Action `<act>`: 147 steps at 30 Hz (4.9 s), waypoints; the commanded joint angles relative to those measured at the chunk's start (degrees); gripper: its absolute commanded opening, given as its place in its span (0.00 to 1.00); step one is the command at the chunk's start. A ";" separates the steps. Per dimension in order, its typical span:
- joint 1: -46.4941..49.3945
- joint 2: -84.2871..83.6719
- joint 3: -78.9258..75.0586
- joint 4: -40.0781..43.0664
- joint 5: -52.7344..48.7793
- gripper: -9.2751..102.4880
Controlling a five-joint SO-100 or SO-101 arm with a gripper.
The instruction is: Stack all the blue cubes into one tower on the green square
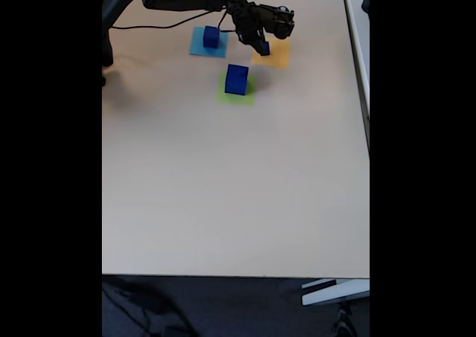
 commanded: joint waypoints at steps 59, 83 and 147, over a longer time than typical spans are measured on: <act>11.95 31.82 24.52 4.31 -18.11 0.25; 14.68 32.96 27.95 5.98 -21.62 0.19; 2.81 12.66 3.08 -2.29 -6.77 0.08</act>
